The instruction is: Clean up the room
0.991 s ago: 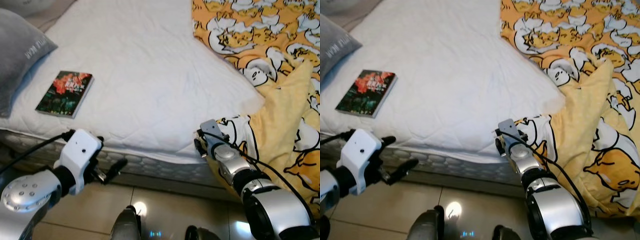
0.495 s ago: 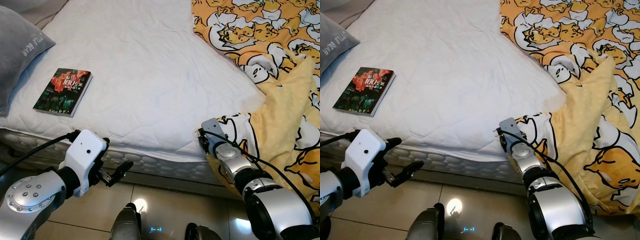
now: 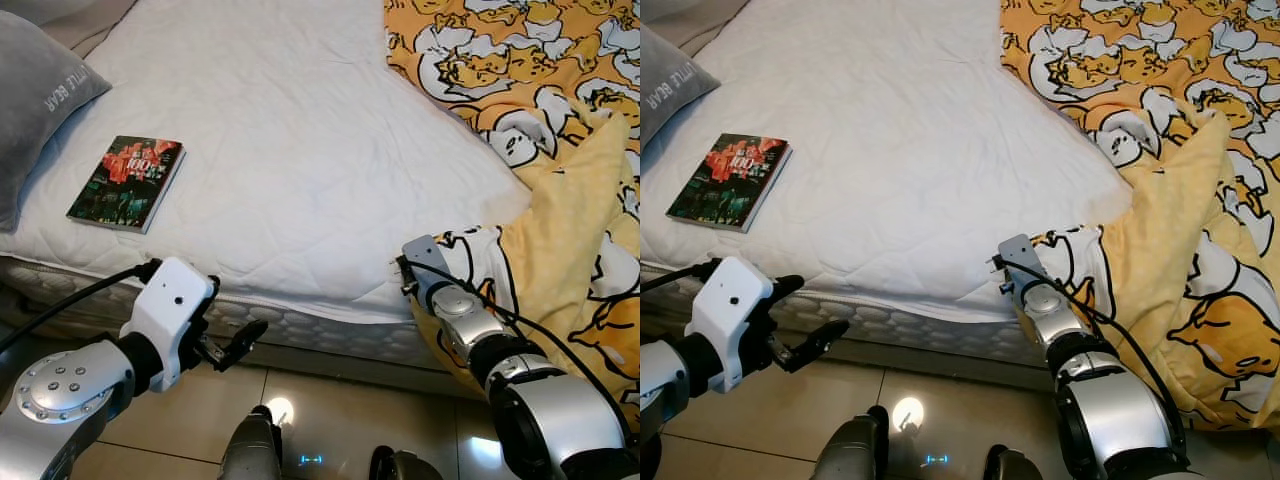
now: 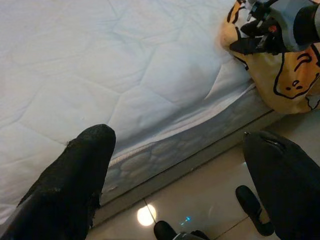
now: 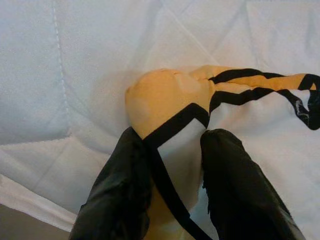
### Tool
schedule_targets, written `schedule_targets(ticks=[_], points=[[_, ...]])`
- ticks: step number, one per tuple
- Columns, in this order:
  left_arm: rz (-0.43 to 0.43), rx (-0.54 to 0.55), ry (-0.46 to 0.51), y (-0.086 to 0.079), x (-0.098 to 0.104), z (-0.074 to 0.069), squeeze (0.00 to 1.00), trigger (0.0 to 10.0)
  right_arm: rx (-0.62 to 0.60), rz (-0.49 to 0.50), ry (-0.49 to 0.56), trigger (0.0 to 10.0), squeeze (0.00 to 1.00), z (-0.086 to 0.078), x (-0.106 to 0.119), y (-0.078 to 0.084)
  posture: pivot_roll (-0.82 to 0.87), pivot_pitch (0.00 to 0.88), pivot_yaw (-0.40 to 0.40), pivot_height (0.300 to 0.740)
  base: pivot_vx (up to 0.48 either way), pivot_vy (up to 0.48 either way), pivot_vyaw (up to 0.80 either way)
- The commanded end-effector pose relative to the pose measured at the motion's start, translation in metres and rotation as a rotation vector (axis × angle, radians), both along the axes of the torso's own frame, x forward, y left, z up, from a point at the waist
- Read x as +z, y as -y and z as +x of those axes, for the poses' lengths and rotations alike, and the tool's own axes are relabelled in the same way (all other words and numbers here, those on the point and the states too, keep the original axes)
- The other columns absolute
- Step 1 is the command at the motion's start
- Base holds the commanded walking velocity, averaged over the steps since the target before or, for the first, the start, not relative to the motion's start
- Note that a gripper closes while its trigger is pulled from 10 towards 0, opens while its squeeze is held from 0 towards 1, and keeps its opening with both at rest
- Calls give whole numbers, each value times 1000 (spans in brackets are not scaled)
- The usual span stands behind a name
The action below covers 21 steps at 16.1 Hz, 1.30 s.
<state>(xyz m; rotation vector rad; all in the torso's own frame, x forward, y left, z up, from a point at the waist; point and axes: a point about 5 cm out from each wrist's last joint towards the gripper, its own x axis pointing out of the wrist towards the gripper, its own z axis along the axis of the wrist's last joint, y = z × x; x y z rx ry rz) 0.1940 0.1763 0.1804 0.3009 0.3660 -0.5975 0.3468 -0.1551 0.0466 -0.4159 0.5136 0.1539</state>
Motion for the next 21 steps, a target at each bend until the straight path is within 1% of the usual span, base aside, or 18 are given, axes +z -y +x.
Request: schedule_targets(ticks=[1,6,7,8,9,10,11,12,13,14,15,16,17,19,20,21], points=[[-4,-15,-3,4,0,-1,129,10000,-14,-9,-9,0,0,1,2,7,383,232,-9,740,0,0,0],[-10,-17,-2,5,1,1,129,10000,-26,-4,-4,0,0,2,4,13,384,229,3,740,0,0,0],[-12,-21,-3,7,1,2,129,10000,-20,47,1,0,0,3,5,14,384,229,5,740,0,0,0],[-14,-23,-2,8,1,3,125,10000,4,95,-1,0,0,3,6,11,383,229,6,740,0,0,0],[-14,-23,-3,7,1,3,125,10000,50,140,-8,0,0,3,6,6,383,229,6,740,0,0,0],[-15,-21,-4,7,1,2,125,10000,302,272,-71,0,0,-6,2,-10,376,226,8,740,0,0,0],[-15,-21,-5,7,1,2,129,10000,411,307,-118,0,0,-14,-3,-15,377,225,8,740,0,0,0],[-15,-22,-7,8,0,2,125,10000,468,322,-145,0,0,-18,-6,-16,375,224,9,740,0,0,0],[-18,-22,-10,9,-1,1,125,10000,628,367,-224,0,0,-34,-15,-19,374,225,9,740,0,0,0],[-19,-24,-11,9,-1,1,125,10000,716,394,-275,0,0,-45,-22,-20,370,226,9,740,0,0,0],[-22,-26,-12,10,-1,1,129,10000,836,415,-358,0,0,-65,-33,-18,367,225,8,740,0,0,0],[-26,-28,-12,11,-1,2,129,10000,991,435,-482,0,0,-94,-48,-15,367,225,8,740,0,0,0],[-28,-30,-12,11,-1,1,129,10000,1093,425,-580,0,0,-120,-60,-8,366,219,9,740,0,0,0],[-33,-49,-28,14,-3,-2,129,10000,1150,368,-644,0,0,-143,-73,1,367,216,11,740,0,0,0],[-33,-56,-33,15,-4,-3,125,10000,1138,372,-644,0,0,-144,-74,1,367,216,11,740,0,0,0],[-33,-63,-39,16,-5,-5,129,10000,1125,376,-618,0,0,-142,-73,0,365,214,16,740,0,0,0]])
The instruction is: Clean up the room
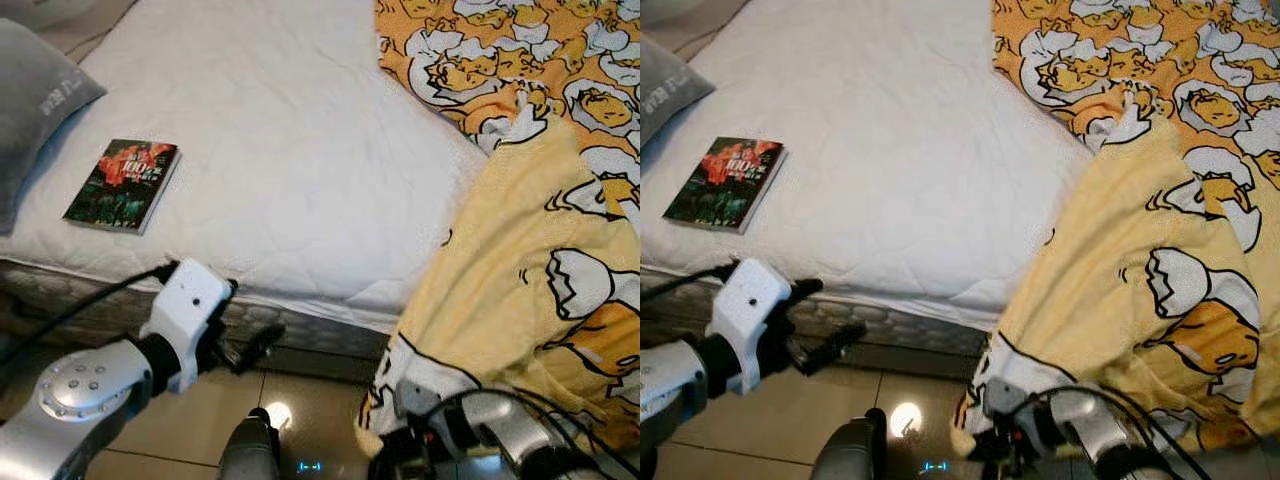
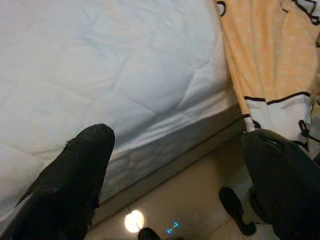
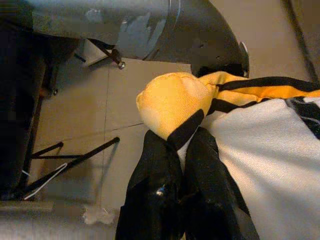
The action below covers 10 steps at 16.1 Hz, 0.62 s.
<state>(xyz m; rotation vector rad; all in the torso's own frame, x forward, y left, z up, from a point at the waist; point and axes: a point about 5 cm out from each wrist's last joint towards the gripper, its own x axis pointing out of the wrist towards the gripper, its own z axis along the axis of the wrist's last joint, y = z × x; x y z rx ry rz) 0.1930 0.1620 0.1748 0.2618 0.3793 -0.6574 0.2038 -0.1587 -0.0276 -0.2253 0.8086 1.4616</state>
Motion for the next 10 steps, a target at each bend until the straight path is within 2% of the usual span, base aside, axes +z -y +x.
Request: schedule_targets(ticks=[1,2,3,5,7,8,9,10], points=[[7,-15,-5,2,1,-4,125,10000,3,-5,44,4510,0,4,2,-5,365,213,17,740,0,0,0],[7,-15,-5,2,1,-4,125,10000,3,-5,44,4510,0,4,2,-5,365,213,17,740,0,0,0],[5,-15,-3,3,1,-4,125,10000,-47,30,97,10000,1000,18,12,-12,366,210,17,740,0,0,0],[4,-16,-2,3,1,-3,125,10000,-92,77,125,10000,1000,30,22,-18,367,208,17,740,0,0,0],[3,-15,-2,3,1,-4,122,10000,-176,181,184,10000,1000,53,44,-27,365,208,19,740,0,0,0],[3,-15,-2,3,1,-4,122,10000,-176,181,184,10000,1000,53,44,-27,365,208,19,740,0,0,0],[2,-17,-4,3,1,-4,125,10000,-207,222,202,10000,1000,62,53,-30,363,207,20,740,0,0,0],[-1,-19,-4,4,1,-3,129,10000,-286,272,193,10000,1000,73,62,-35,360,209,22,740,0,0,0]])
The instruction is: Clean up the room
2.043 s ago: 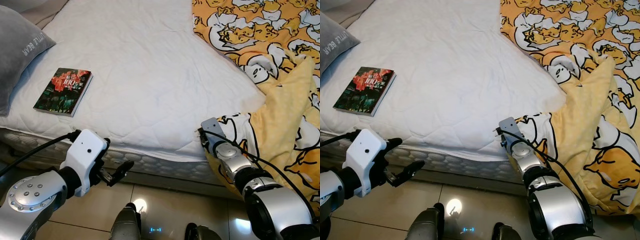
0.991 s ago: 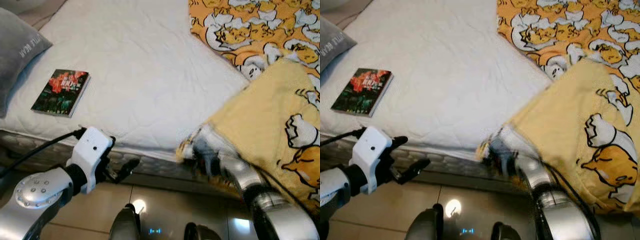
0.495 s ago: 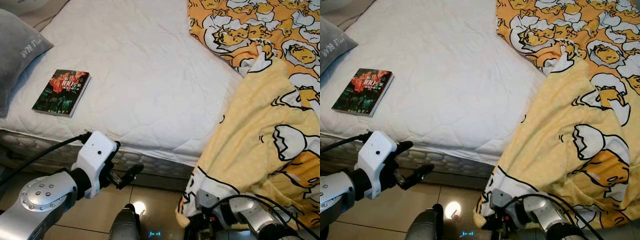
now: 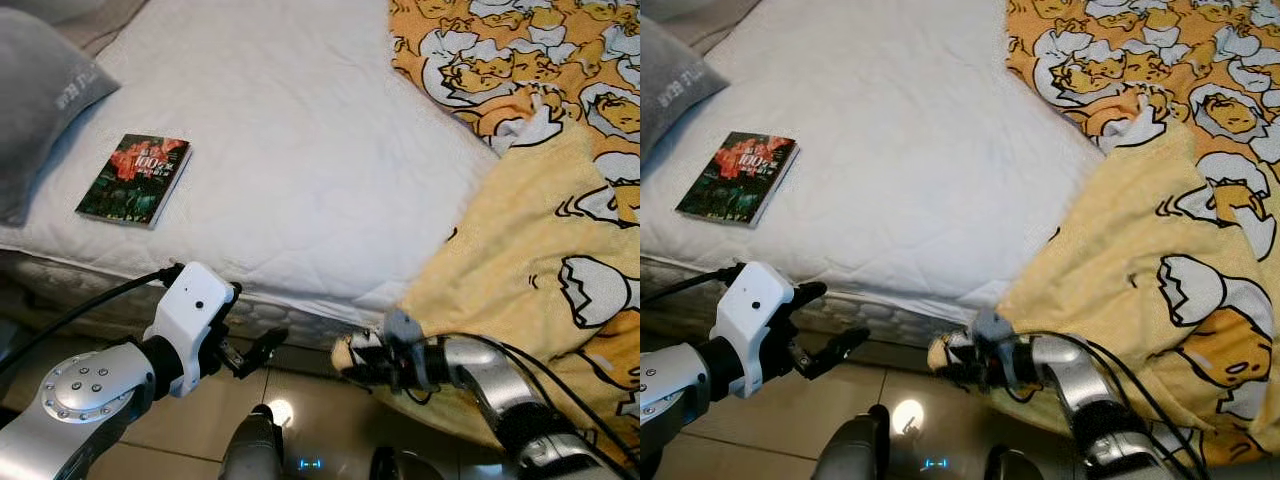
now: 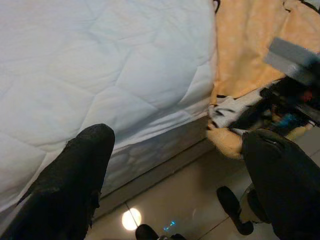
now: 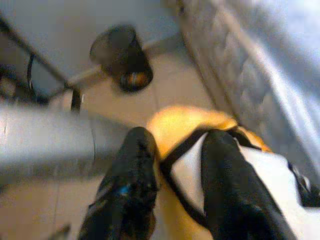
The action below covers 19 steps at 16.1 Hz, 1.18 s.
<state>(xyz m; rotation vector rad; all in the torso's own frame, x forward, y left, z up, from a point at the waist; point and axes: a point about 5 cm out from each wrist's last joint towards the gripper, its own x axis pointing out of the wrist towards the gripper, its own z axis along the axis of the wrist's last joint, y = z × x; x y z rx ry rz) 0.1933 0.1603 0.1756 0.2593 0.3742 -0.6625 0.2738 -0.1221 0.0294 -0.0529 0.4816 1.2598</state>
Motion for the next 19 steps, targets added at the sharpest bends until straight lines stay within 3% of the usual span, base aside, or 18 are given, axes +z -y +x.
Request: schedule_targets(ticks=[1,2,4,6,7,8,9,10,11,13,15,17,18,19], points=[[3,-14,-7,3,0,-3,129,10000,-40,30,9,10000,1000,6,7,1,360,209,22,740,0,0,0],[0,-18,-6,4,0,-3,129,10000,-24,93,-26,10000,1000,6,14,-5,362,209,22,740,0,0,0],[-1,-19,-5,4,1,-3,125,10000,62,88,-47,10000,1000,-2,15,-10,363,206,23,740,0,0,0],[4,-17,-7,2,0,-4,125,10000,142,-33,-25,10000,1000,-13,4,-8,363,206,23,740,0,0,0],[4,-16,-6,2,0,-4,125,10000,80,-40,4,10000,1000,-7,4,-7,365,207,20,740,0,0,0],[4,-15,-5,3,0,-4,125,10000,-108,-16,102,10000,1000,11,14,-9,365,205,21,740,0,0,0],[4,-15,-5,3,0,-4,125,10000,-149,-7,117,10000,1000,15,16,-9,365,205,21,740,0,0,0],[2,-16,-3,4,1,-3,125,10000,-483,-77,229,10000,1000,42,24,0,364,204,21,740,0,0,0],[-1,-17,-2,5,1,-2,125,10000,-777,-136,276,10000,1000,60,30,15,365,204,25,740,0,0,0],[-5,-19,0,7,1,-1,129,10000,-1042,-207,292,10000,1000,70,32,35,366,203,27,740,0,0,0],[-8,-21,2,8,1,0,129,10000,-1164,-266,324,10000,1000,73,33,40,367,206,32,740,0,0,0],[-9,-23,1,8,1,0,129,10000,-1286,-416,423,10000,1000,78,36,39,370,210,33,740,0,0,0],[-9,-24,1,9,1,0,125,10000,-1292,-442,427,10000,541,78,35,37,370,210,34,740,0,0,0],[-10,-24,1,9,1,0,125,10000,-1309,-491,431,10000,0,77,33,37,371,210,34,740,0,0,0]])
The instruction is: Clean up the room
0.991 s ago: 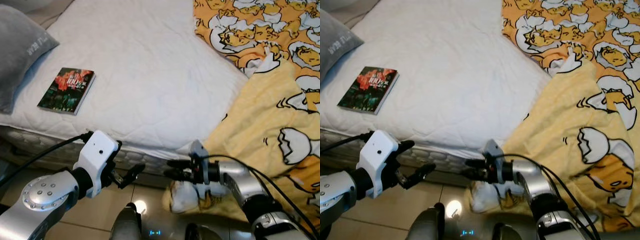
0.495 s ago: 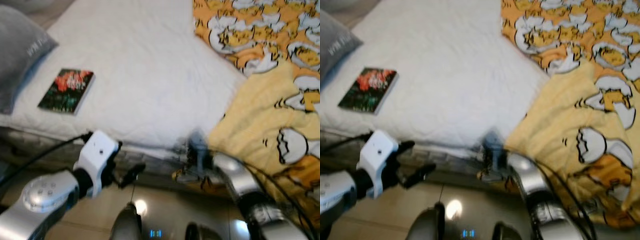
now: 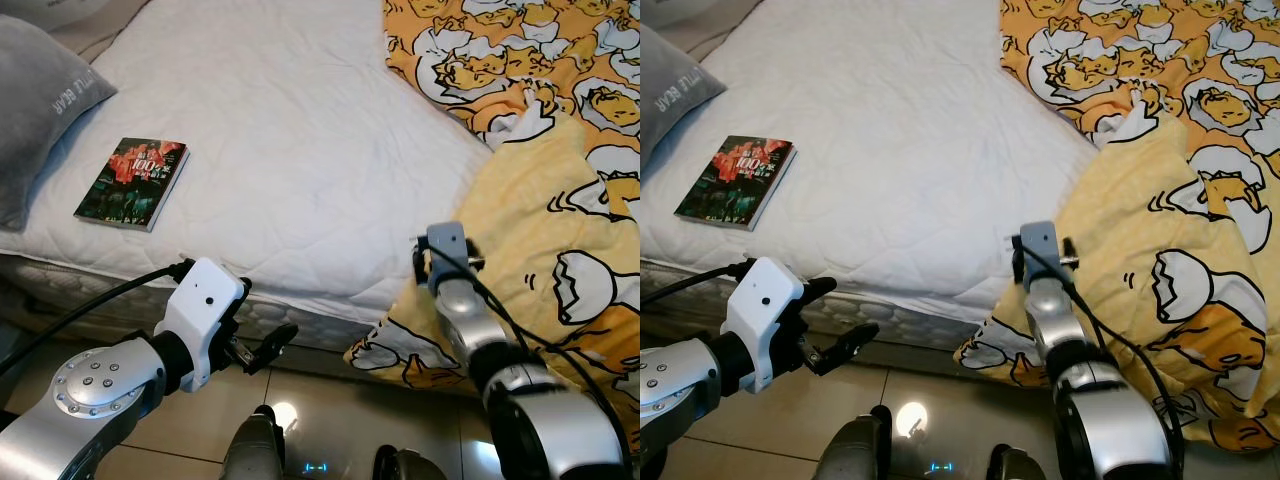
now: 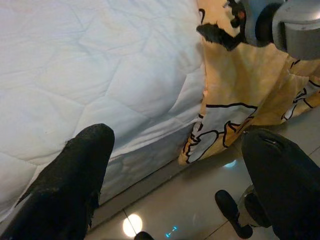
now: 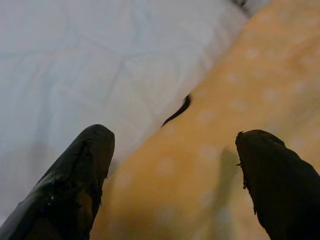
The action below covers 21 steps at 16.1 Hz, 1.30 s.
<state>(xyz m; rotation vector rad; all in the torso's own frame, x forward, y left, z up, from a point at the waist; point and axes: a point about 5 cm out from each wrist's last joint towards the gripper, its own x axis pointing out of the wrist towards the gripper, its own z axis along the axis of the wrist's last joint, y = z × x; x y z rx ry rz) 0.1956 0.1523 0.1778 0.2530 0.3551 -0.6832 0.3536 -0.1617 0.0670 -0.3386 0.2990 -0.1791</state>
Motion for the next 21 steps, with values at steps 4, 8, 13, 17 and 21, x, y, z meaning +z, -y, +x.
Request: schedule_targets(ticks=[4,8,13,17,21], points=[[0,-10,-13,4,-1,-1,129,10000,-33,113,-173,10000,0,-12,-24,2,373,216,39,740,0,0,0],[-1,-19,-15,6,0,-2,125,10000,-155,258,-278,3216,0,-23,-38,25,379,226,40,740,0,0,0],[2,-17,-19,5,0,-4,125,10000,-166,391,-291,0,0,-26,-40,37,386,231,36,740,0,0,0],[2,-17,-21,6,0,-2,125,10000,-143,382,-276,0,0,-24,-36,45,380,231,40,740,0,0,0],[-3,-18,-16,7,0,1,129,10000,-132,377,-274,0,0,-25,-36,48,373,223,32,740,0,0,0]])
